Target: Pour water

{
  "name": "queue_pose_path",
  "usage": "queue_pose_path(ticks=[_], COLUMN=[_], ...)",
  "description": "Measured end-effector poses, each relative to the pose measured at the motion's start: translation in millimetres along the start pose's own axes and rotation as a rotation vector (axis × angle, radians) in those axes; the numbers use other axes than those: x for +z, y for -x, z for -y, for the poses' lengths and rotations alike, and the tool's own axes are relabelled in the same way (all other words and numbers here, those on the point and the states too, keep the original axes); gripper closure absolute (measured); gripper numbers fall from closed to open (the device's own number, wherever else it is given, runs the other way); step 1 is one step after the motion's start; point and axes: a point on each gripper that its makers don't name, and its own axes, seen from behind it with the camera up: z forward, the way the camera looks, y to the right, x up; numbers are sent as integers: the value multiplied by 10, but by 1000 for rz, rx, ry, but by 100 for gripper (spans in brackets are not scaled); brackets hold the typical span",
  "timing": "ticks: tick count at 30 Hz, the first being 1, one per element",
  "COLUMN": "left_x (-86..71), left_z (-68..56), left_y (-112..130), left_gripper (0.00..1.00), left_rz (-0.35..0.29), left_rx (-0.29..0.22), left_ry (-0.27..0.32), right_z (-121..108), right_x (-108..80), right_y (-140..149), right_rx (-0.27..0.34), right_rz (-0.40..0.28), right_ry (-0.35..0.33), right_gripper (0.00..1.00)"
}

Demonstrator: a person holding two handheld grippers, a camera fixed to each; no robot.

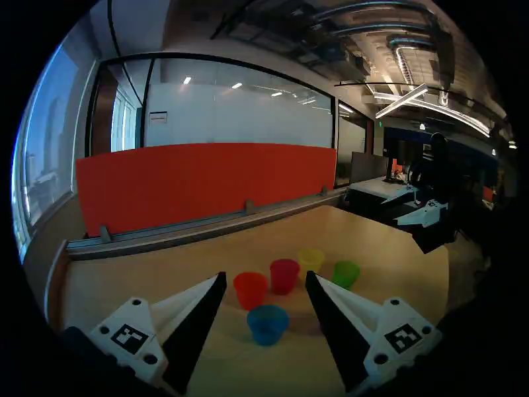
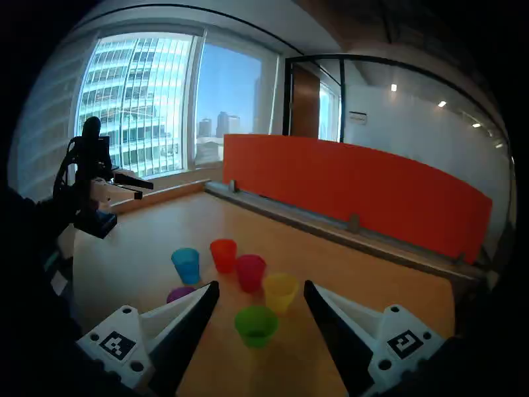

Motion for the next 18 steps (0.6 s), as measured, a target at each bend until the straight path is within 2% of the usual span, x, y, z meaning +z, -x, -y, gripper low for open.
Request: queue_pose_path(ticks=[18], left_x=[225], left_z=[-23], left_y=[702], left_gripper=[11], left_rz=[128], left_rx=[5], left_ry=[35], right_z=[69], right_x=[253], right_y=[653], right_rx=[-30], right_rz=[115], right_ry=[-28], right_gripper=[1])
